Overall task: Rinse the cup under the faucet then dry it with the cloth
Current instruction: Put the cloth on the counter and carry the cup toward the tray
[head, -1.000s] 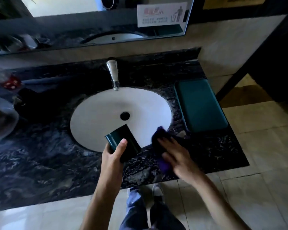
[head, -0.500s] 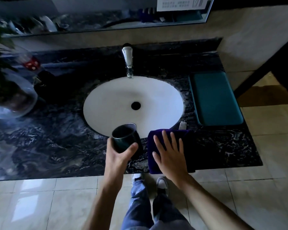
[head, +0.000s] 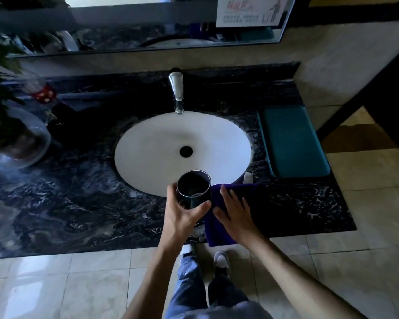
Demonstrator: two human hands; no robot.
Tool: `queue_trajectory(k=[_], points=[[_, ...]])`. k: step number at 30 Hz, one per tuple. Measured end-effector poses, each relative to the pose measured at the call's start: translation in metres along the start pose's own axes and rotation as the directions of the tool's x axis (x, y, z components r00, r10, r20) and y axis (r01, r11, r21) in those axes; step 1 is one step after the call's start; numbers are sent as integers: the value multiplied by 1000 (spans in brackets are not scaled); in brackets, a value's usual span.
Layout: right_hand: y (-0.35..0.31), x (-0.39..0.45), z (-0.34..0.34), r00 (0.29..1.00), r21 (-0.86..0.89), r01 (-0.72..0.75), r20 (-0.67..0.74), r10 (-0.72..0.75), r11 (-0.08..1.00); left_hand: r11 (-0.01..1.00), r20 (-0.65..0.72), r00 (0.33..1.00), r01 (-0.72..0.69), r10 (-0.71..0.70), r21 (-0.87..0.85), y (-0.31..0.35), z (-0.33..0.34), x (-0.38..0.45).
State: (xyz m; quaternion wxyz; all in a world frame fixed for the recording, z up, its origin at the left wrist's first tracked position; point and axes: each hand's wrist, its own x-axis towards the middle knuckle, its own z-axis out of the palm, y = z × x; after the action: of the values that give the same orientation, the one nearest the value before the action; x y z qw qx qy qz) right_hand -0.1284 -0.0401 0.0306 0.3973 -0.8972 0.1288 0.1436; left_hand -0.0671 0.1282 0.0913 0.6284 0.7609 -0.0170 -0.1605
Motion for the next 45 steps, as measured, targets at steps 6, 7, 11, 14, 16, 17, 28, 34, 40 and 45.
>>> queue_trajectory(k=[6,7,11,14,16,17,28,34,40,45], points=[[-39,-14,-64,987,556,156,-122,-106,816,988,90,985,-151,149,23,10,34,14],[-39,-13,-70,985,555,165,-142,-103,815,985,110,980,-169,166,24,12,39,18],[-27,-9,-93,972,535,194,-219,-87,823,975,185,961,-216,205,44,17,56,33],[-17,-4,-106,960,518,216,-267,-84,828,969,254,942,-242,221,56,16,67,45],[-7,1,-116,943,528,233,-327,-58,817,963,304,928,-253,215,90,12,75,51],[-2,4,-120,927,535,246,-373,-35,808,960,306,932,-244,193,140,7,80,52],[74,68,-204,696,453,102,-669,262,886,319,422,887,-461,188,828,-80,139,36],[99,89,-210,693,451,33,-654,305,892,288,428,892,-452,145,844,-78,140,40],[110,91,-207,723,449,1,-617,309,894,261,425,899,-438,106,860,-80,140,42],[114,93,-207,749,458,-7,-587,308,889,251,413,899,-437,144,864,-80,141,40]])
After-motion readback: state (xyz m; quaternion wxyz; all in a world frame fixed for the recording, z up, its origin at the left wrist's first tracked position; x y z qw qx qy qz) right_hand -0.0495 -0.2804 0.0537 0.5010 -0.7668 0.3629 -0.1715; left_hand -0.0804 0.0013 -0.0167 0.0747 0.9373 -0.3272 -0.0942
